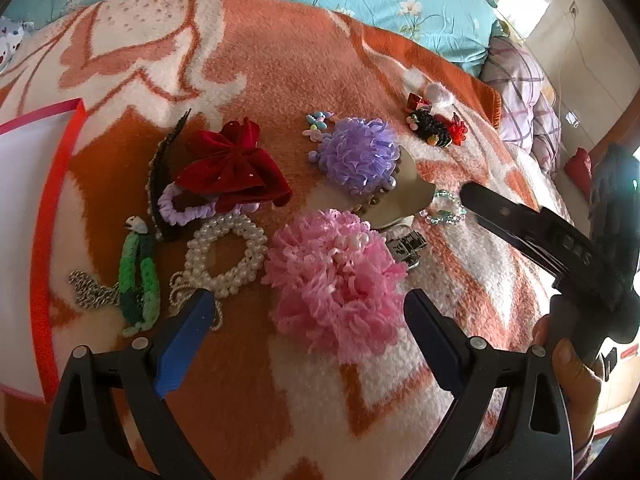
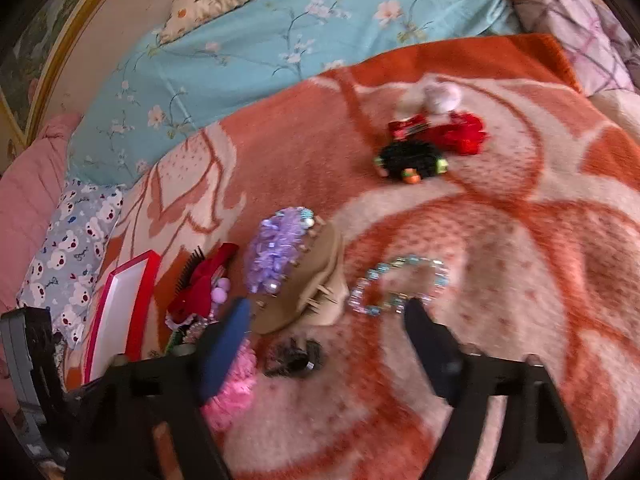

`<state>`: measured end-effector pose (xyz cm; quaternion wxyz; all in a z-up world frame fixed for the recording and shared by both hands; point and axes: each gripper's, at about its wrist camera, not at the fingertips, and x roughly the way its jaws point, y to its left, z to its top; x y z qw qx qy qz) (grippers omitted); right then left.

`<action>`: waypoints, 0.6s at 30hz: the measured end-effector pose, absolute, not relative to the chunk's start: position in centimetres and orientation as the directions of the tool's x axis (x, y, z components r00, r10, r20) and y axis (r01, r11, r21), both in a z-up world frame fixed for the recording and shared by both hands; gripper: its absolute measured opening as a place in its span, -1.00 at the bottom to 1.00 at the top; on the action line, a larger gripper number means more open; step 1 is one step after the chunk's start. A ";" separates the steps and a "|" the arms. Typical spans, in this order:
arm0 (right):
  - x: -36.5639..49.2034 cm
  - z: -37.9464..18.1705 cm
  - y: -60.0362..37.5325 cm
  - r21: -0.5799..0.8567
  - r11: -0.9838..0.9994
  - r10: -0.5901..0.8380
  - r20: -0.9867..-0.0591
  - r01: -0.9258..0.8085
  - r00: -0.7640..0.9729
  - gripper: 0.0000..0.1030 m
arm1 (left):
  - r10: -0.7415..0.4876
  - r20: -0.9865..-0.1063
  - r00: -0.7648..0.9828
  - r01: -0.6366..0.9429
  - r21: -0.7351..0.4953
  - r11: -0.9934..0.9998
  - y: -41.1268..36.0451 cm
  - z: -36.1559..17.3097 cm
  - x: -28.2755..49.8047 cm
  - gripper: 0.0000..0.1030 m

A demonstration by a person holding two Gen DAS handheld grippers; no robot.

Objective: Organize jewelry
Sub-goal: 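Grasp the pink flower hair tie with left tool while right tool grasps beige claw clip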

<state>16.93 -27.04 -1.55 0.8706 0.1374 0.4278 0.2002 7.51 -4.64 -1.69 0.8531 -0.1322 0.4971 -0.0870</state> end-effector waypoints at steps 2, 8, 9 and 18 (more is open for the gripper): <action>17.5 -2.1 -26.3 0.421 0.876 0.478 -0.699 -0.234 0.531 0.01 | -0.282 -0.825 0.490 0.027 -0.309 0.951 -4.8 -1.8 7.8 0.81; 18.7 -4.1 -25.0 0.434 0.873 0.486 -0.721 -0.224 0.494 -0.75 | -0.335 -0.829 0.447 0.080 -0.336 0.938 -5.3 -3.0 8.5 -0.46; 18.7 -4.3 -25.1 0.443 0.869 0.491 -0.714 -0.221 0.499 -0.75 | -0.336 -0.830 0.445 0.091 -0.331 0.939 -5.5 -3.1 8.4 -0.63; 17.7 -2.5 -26.1 0.426 0.876 0.473 -0.674 -0.225 0.567 -0.89 | -0.327 -0.802 0.500 0.117 -0.311 0.943 -4.7 -1.4 6.8 -0.81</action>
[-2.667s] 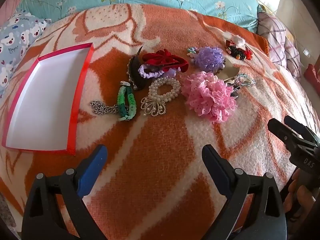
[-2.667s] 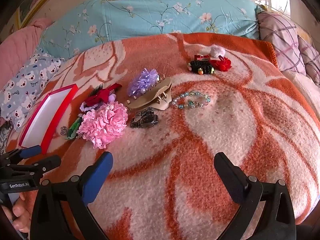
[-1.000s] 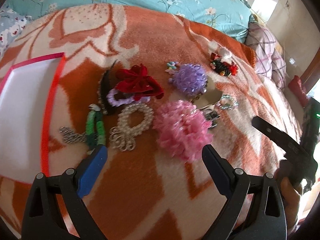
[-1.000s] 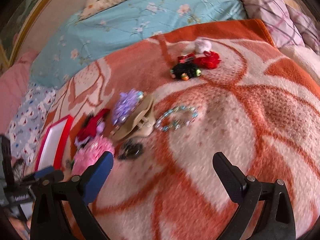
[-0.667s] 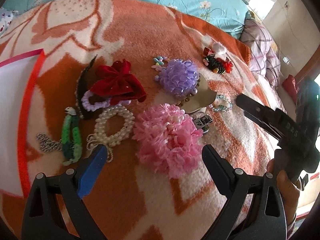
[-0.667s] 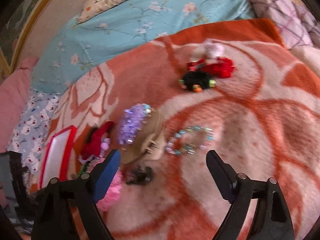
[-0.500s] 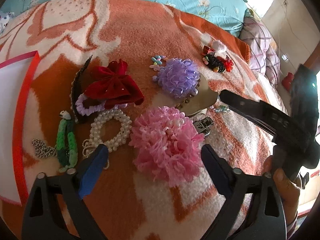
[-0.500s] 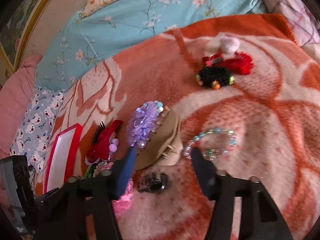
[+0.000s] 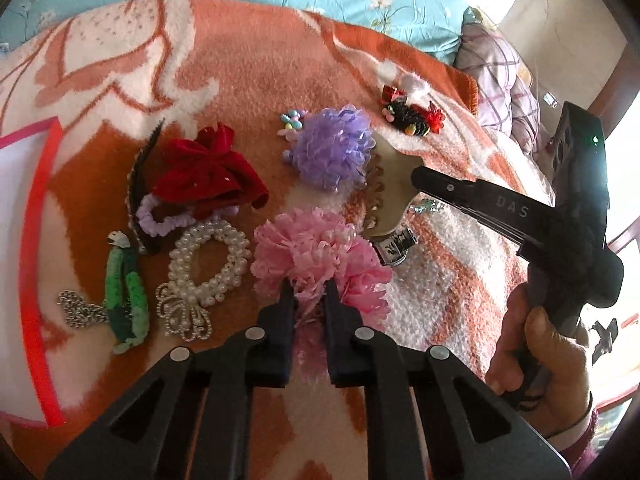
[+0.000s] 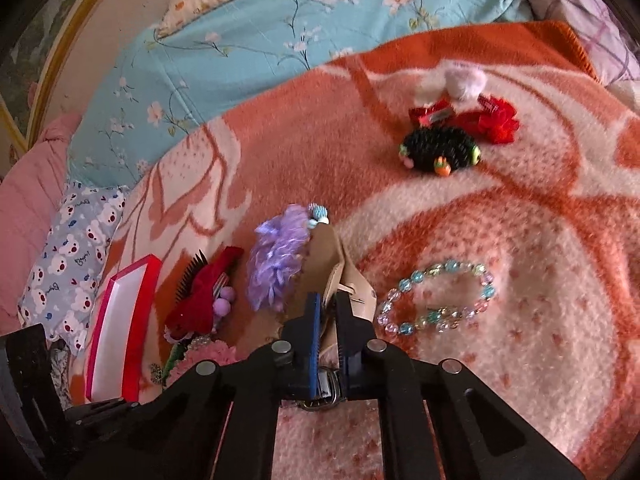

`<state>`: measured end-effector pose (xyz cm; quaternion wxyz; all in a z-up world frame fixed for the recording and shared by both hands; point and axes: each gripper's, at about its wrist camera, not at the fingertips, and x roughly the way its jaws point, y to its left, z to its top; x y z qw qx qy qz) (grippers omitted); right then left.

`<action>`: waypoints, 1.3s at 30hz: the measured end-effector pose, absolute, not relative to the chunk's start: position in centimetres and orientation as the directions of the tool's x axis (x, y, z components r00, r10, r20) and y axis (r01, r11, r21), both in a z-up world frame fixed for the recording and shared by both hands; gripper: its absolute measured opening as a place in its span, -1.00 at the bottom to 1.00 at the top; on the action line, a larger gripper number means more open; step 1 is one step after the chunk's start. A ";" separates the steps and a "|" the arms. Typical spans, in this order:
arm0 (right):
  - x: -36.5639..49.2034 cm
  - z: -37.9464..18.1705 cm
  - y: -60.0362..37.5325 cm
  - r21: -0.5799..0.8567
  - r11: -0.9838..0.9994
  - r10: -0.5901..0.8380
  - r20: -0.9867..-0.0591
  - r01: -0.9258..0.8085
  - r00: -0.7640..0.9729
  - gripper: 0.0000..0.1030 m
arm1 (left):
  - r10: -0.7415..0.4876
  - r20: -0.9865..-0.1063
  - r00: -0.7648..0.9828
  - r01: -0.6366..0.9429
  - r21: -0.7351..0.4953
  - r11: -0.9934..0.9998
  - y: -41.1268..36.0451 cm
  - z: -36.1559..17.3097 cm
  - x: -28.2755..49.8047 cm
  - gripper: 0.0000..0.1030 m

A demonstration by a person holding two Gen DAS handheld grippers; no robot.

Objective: Organize jewelry
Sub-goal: 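Grasp the pink flower hair tie with left tool while right tool grasps beige claw clip, then carry the pink hair tie and claw clip over the white box with both tools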

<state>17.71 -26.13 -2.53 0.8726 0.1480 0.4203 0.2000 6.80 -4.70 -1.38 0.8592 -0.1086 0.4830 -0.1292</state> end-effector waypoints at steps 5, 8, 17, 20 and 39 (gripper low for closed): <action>16.9 -1.5 -26.5 0.418 0.879 0.467 -0.658 -0.231 0.590 -0.92 | -0.318 -0.785 0.531 0.112 -0.307 0.945 -3.7 -0.2 5.8 -0.81; 16.4 -0.9 -26.4 0.422 0.874 0.477 -0.650 -0.242 0.591 -0.94 | -0.315 -0.771 0.553 0.102 -0.313 0.944 -2.9 0.6 5.3 -0.82; 14.9 1.1 -25.8 0.426 0.861 0.500 -0.620 -0.277 0.605 -0.94 | -0.280 -0.746 0.605 0.062 -0.307 0.950 -0.1 2.1 3.6 -0.82; 14.7 1.7 -24.8 0.434 0.850 0.520 -0.610 -0.298 0.598 -0.94 | -0.263 -0.741 0.618 0.039 -0.306 0.951 1.2 2.3 3.1 -0.82; 14.4 1.3 -8.9 0.471 0.721 0.684 -0.602 -0.508 0.412 -0.94 | -0.051 -0.739 0.671 -0.228 -0.272 0.935 14.6 2.5 0.9 -0.82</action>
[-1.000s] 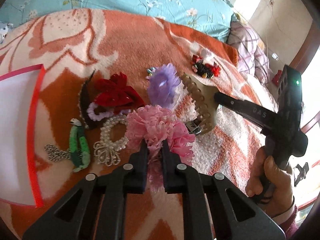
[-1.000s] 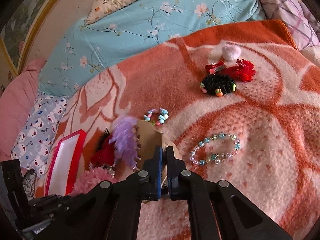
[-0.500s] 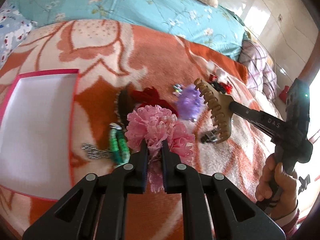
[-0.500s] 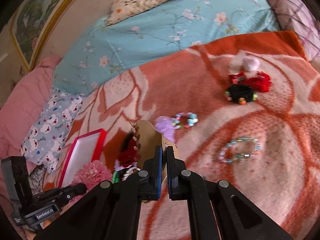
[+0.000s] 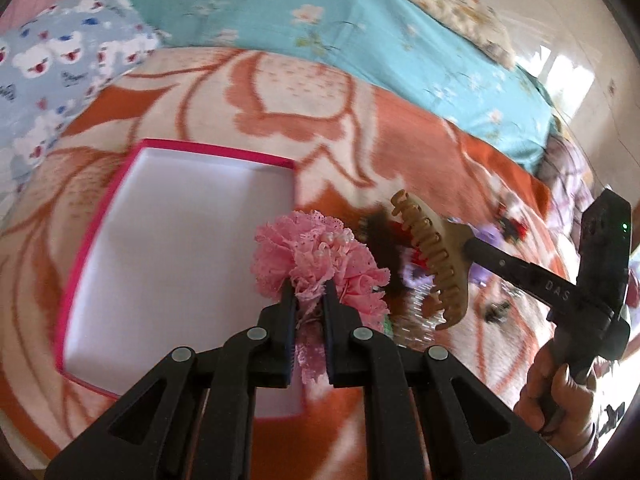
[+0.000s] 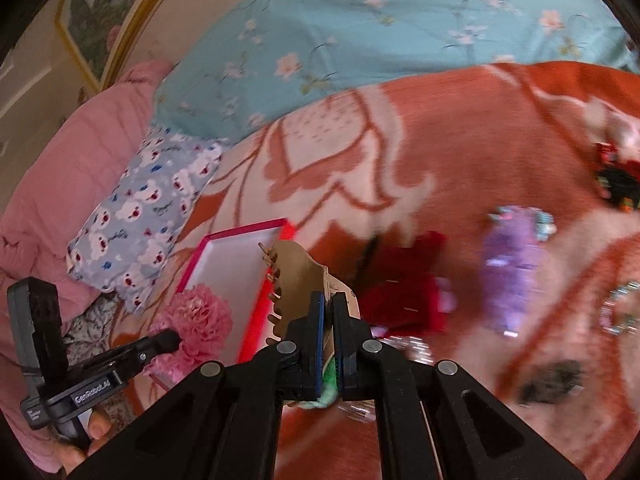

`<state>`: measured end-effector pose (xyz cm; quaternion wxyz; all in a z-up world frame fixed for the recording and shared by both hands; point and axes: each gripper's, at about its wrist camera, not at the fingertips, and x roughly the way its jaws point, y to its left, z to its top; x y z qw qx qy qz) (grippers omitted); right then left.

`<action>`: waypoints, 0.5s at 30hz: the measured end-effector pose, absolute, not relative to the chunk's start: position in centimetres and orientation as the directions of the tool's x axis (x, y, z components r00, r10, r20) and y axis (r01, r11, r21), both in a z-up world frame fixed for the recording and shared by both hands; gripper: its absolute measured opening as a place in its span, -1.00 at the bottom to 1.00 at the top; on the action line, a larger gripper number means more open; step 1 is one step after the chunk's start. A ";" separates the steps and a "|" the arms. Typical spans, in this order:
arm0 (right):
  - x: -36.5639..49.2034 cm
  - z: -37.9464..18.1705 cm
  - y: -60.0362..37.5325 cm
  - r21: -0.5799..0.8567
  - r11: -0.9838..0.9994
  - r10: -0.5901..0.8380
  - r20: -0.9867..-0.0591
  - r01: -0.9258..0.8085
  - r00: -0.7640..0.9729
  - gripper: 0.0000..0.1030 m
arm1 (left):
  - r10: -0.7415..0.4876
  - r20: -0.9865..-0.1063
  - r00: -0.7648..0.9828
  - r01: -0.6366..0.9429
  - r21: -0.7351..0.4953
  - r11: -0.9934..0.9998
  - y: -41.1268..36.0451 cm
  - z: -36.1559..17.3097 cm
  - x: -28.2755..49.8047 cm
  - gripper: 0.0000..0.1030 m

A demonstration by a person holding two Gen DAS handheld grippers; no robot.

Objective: Organize jewelry
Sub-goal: 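Carry the pink hair tie and claw clip over the white box with both tools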

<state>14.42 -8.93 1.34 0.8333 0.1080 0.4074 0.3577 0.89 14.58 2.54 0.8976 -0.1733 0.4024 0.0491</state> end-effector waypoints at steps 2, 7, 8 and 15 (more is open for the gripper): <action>14.7 1.1 -6.7 0.487 0.701 0.703 -0.597 -0.521 0.387 -0.94 | -0.028 -0.740 0.672 -0.257 -0.268 0.928 16.2 2.3 1.0 -0.82; 15.5 0.3 -1.8 0.508 0.669 0.728 -0.596 -0.544 0.339 -0.94 | 0.023 -0.747 0.664 -0.319 -0.256 0.913 20.1 1.5 1.7 -0.82; 15.7 0.1 -0.8 0.509 0.664 0.730 -0.598 -0.547 0.331 -0.94 | 0.034 -0.749 0.661 -0.331 -0.251 0.910 20.8 1.3 2.0 -0.82; 17.8 -1.9 5.3 0.505 0.659 0.725 -0.623 -0.557 0.293 -0.94 | 0.089 -0.777 0.624 -0.390 -0.211 0.897 24.7 -0.8 4.9 -0.83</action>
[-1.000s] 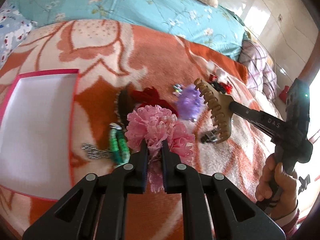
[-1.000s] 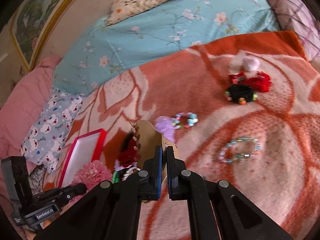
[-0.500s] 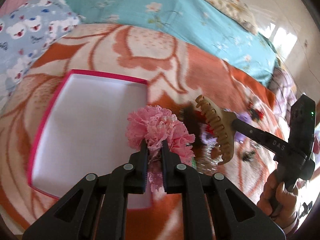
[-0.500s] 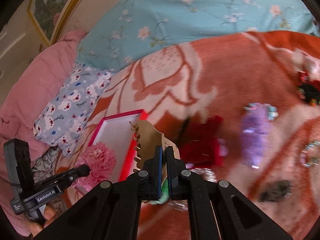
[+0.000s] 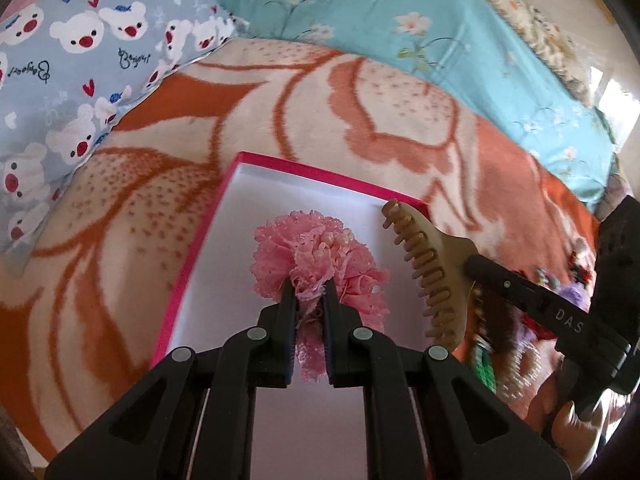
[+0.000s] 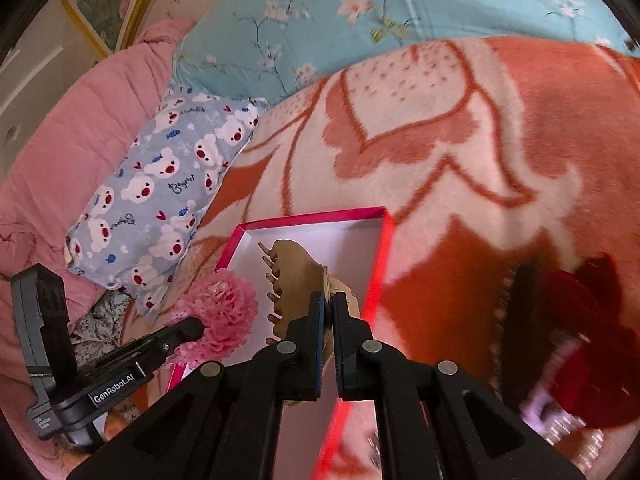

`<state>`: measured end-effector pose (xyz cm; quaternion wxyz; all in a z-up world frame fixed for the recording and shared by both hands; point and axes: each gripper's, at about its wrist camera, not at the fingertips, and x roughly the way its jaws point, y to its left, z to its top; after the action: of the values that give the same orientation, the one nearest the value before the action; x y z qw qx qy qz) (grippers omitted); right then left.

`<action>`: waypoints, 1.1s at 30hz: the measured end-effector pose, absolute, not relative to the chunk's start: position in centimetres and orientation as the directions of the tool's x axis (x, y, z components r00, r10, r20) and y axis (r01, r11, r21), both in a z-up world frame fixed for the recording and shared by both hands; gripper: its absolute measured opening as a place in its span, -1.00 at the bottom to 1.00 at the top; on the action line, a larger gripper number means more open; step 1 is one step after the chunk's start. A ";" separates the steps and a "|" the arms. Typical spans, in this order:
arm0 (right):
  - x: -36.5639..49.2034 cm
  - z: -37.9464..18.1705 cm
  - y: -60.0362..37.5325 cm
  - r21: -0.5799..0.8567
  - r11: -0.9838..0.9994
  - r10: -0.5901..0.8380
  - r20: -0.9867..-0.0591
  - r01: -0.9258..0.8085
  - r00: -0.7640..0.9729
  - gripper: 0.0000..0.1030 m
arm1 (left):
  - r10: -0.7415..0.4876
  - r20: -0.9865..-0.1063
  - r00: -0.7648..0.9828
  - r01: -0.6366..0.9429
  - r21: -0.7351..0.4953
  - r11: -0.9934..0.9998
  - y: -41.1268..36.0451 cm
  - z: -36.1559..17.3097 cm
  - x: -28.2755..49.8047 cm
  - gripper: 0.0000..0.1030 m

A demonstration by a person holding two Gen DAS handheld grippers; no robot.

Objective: Organize jewelry
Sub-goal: 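Carry the pink hair tie and claw clip over the white box with both tools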

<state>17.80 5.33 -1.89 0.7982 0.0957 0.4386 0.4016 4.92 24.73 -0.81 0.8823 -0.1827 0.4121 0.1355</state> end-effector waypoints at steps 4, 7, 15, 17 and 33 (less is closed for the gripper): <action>18.8 -2.8 7.8 0.487 0.664 0.712 -0.643 -0.568 0.282 -0.94 | 0.097 -0.781 0.616 -0.402 -0.206 0.892 26.1 -1.7 6.5 -0.83; 19.4 -3.2 9.1 0.467 0.671 0.700 -0.656 -0.575 0.284 -0.94 | 0.091 -0.788 0.609 -0.397 -0.203 0.895 26.7 -2.5 7.7 -0.82; 20.1 -4.1 10.3 0.419 0.688 0.669 -0.683 -0.593 0.294 -0.93 | 0.102 -0.811 0.576 -0.438 -0.201 0.876 28.0 -4.3 9.5 -0.82; 20.0 -4.0 10.6 0.403 0.687 0.664 -0.687 -0.604 0.297 -0.93 | 0.098 -0.821 0.562 -0.444 -0.200 0.874 28.1 -4.8 9.8 -0.81; 19.9 -3.9 10.3 0.436 0.671 0.685 -0.676 -0.600 0.274 -0.25 | 0.114 -0.850 0.514 -0.477 -0.173 0.862 28.5 -4.8 9.0 0.12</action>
<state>19.90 10.28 -3.89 0.7967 0.0472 0.4479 0.4031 9.03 28.46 -4.82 0.8476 -0.1969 0.4609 0.1745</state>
